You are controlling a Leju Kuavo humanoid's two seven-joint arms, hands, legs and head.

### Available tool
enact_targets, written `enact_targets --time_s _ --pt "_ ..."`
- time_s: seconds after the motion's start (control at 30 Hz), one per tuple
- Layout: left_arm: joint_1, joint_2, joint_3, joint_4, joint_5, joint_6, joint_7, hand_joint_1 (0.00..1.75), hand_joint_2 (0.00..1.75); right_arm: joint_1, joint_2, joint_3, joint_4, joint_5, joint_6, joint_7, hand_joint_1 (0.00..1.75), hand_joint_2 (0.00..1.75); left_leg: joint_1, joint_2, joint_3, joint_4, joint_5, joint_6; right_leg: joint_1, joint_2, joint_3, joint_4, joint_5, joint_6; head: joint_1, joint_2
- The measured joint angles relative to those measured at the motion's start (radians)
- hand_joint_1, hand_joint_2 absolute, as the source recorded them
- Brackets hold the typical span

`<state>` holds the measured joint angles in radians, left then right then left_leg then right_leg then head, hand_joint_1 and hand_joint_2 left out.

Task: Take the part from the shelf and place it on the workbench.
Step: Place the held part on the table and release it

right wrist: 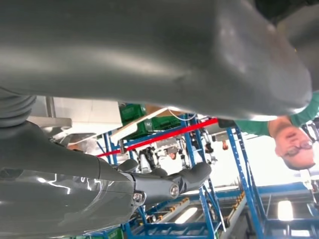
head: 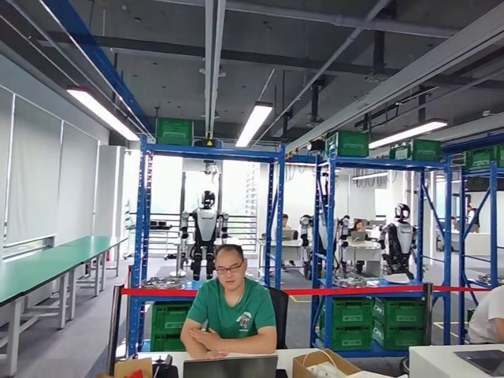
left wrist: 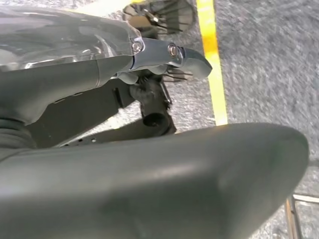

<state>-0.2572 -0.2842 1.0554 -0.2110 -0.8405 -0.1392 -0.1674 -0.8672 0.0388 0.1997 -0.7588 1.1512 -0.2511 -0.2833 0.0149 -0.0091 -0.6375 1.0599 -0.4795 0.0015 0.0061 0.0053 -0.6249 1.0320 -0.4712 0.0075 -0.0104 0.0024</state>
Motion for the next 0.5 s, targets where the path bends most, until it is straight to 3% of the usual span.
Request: enact_targets --time_s 0.07,0.13,0.23,0.27,0.3,0.33,0.43,0.5 --pt "0.002 0.001 0.001 0.0 -0.002 0.006 0.007 0.0 0.0 0.006 0.0 0.002 -0.014 -0.004 0.0 -0.001 0.0 0.0 0.0 -0.001 0.0 -0.004 0.002 0.01 -0.003 0.0 -0.001 0.002 -0.003 0.007 0.0 0.0" --pt "0.002 0.001 0.002 0.0 -0.005 0.008 0.009 0.0 0.0 0.011 -0.001 0.005 -0.028 -0.006 0.0 -0.001 0.0 0.0 0.002 -0.001 0.002 -0.006 0.005 0.019 -0.006 -0.001 -0.017 0.043 -0.033 0.015 0.0 0.0" --pt "0.003 0.002 0.002 0.0 -0.013 0.011 0.013 0.0 0.0 0.022 -0.004 0.01 -0.046 -0.008 0.002 -0.001 0.0 0.0 0.002 0.0 0.002 -0.007 0.004 0.026 -0.009 -0.002 -0.094 0.218 -0.116 0.023 0.0 0.0" --pt "0.004 0.003 0.002 0.0 -0.016 0.012 0.016 0.0 0.0 0.028 -0.005 0.013 -0.05 -0.009 0.003 -0.001 0.0 0.0 0.002 -0.001 0.002 -0.007 0.004 0.027 -0.009 -0.002 -0.113 0.259 -0.126 0.024 0.0 0.0" --pt "0.005 0.004 0.002 0.0 -0.019 0.012 0.018 0.0 0.0 0.034 -0.006 0.015 -0.054 -0.01 0.004 -0.001 0.0 0.0 0.001 -0.001 0.003 -0.006 0.004 0.027 -0.009 -0.001 -0.117 0.267 -0.119 0.024 0.0 0.0" --pt "0.005 0.004 0.002 0.0 -0.023 0.012 0.019 0.0 0.0 0.038 -0.007 0.018 -0.059 -0.011 0.004 -0.001 0.0 0.0 0.001 -0.001 0.004 -0.006 0.004 0.027 -0.009 -0.001 -0.103 0.235 -0.095 0.023 0.0 0.0" --pt "0.004 0.005 0.001 0.0 -0.029 0.007 0.023 0.0 0.0 0.036 -0.007 0.025 -0.077 -0.015 0.005 -0.002 0.0 0.0 -0.001 -0.002 0.006 -0.008 0.003 0.025 -0.004 0.0 -0.018 0.052 -0.006 0.012 0.0 0.0" --pt "0.005 0.005 0.001 0.0 -0.029 0.003 0.025 0.0 0.0 0.035 -0.007 0.027 -0.082 -0.018 0.006 -0.002 0.0 0.0 -0.001 -0.002 0.004 -0.01 0.004 0.02 0.003 0.001 0.002 0.007 0.003 0.005 0.0 0.0"
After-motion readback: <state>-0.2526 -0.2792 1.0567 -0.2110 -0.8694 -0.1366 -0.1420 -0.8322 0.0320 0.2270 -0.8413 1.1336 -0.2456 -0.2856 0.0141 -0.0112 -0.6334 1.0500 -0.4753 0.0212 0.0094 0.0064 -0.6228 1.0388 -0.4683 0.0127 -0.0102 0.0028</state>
